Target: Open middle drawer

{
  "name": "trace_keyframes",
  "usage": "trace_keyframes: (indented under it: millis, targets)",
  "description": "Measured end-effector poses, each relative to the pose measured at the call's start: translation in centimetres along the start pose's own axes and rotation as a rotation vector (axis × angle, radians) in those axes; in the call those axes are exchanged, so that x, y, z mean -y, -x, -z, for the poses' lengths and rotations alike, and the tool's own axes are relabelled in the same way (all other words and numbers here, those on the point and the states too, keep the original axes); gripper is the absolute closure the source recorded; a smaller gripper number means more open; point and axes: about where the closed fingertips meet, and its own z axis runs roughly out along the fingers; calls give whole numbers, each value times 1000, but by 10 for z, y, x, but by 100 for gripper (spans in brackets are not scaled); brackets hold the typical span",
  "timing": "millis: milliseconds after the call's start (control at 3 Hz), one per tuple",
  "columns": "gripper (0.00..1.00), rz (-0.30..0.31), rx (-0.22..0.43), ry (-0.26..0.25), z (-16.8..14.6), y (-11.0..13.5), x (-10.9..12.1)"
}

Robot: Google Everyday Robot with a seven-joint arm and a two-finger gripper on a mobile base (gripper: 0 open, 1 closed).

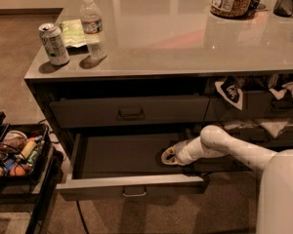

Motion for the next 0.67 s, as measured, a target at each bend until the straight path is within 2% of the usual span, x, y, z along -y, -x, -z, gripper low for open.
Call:
trace_keyframes:
  millis: [333, 667]
  targets:
    - [100, -17, 24, 40, 6, 12, -16]
    - [100, -59, 39, 53, 2, 23, -39]
